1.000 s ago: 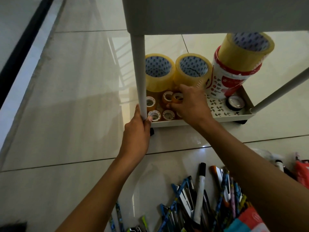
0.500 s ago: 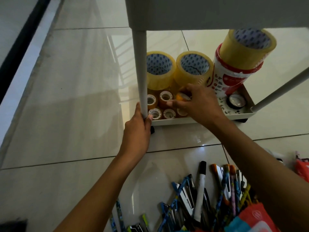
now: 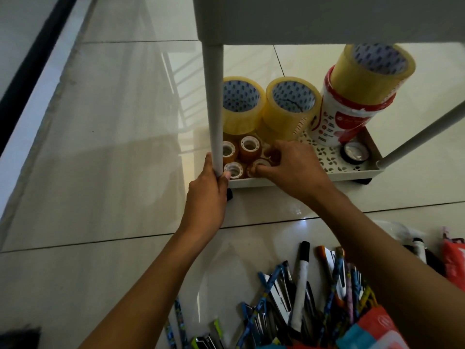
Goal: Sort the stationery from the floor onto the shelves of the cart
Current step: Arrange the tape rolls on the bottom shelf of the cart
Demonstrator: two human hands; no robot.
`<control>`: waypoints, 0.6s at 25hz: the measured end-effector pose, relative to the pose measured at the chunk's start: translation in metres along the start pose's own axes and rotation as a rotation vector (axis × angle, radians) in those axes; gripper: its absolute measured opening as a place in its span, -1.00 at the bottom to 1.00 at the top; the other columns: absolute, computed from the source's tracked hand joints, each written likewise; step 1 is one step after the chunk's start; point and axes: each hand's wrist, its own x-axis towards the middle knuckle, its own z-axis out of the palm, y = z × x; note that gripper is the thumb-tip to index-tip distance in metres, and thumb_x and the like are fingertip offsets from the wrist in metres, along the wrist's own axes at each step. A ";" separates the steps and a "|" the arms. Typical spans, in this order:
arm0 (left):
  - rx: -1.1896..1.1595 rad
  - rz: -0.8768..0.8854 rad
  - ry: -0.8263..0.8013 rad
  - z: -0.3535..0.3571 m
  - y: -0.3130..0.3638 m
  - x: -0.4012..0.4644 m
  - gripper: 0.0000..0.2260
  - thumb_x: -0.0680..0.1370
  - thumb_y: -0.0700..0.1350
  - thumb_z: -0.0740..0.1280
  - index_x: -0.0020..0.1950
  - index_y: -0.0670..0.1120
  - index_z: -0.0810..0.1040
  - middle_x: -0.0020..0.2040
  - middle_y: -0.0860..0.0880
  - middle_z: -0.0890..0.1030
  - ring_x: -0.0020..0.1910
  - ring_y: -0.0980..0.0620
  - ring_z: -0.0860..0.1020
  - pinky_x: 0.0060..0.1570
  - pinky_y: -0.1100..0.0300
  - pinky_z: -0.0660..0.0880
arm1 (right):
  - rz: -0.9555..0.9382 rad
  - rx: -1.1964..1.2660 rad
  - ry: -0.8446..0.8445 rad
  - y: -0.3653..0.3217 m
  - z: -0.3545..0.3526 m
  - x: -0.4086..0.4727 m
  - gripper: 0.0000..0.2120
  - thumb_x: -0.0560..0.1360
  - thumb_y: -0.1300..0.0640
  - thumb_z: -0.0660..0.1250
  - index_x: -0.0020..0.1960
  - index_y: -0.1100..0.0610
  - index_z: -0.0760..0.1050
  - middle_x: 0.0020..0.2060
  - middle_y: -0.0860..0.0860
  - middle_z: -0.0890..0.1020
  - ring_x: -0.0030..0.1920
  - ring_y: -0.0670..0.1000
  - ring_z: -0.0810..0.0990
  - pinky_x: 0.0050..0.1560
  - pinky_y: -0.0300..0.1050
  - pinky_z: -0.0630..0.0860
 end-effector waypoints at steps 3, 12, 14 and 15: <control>-0.003 0.006 0.000 0.000 0.000 0.000 -0.58 0.64 0.01 0.13 0.45 -0.14 0.27 0.03 -0.16 0.60 -0.18 0.03 0.52 -0.14 0.18 0.51 | 0.017 0.040 0.015 0.004 0.002 0.001 -0.75 0.39 0.01 0.50 0.00 0.11 0.62 -0.13 0.02 0.68 -0.11 -0.04 0.61 0.00 -0.02 0.58; -0.007 0.015 -0.005 0.000 -0.002 0.000 -0.57 0.64 0.02 0.12 0.47 -0.13 0.25 0.05 -0.14 0.60 -0.17 0.06 0.51 -0.11 0.19 0.51 | 0.070 0.050 0.104 0.015 -0.012 0.006 -0.76 0.53 0.25 0.32 0.17 0.14 0.58 0.10 0.04 0.65 0.08 -0.03 0.59 0.08 -0.19 0.49; -0.015 0.002 0.000 0.000 -0.002 0.001 -0.56 0.64 0.02 0.12 0.48 -0.12 0.24 0.07 -0.12 0.60 -0.12 0.02 0.55 -0.04 0.15 0.54 | 0.085 -0.008 0.029 0.023 -0.015 0.012 -0.75 0.51 0.24 0.34 0.18 0.14 0.58 0.11 0.06 0.64 0.10 0.00 0.58 0.05 -0.17 0.48; -0.018 -0.004 0.002 0.001 -0.002 0.001 -0.56 0.64 0.02 0.13 0.48 -0.12 0.24 0.08 -0.12 0.60 -0.09 0.00 0.57 0.00 0.12 0.54 | 0.082 -0.037 -0.010 0.024 -0.013 0.013 -0.76 0.50 0.22 0.37 0.17 0.14 0.58 0.09 0.06 0.64 0.09 0.01 0.58 0.04 -0.15 0.49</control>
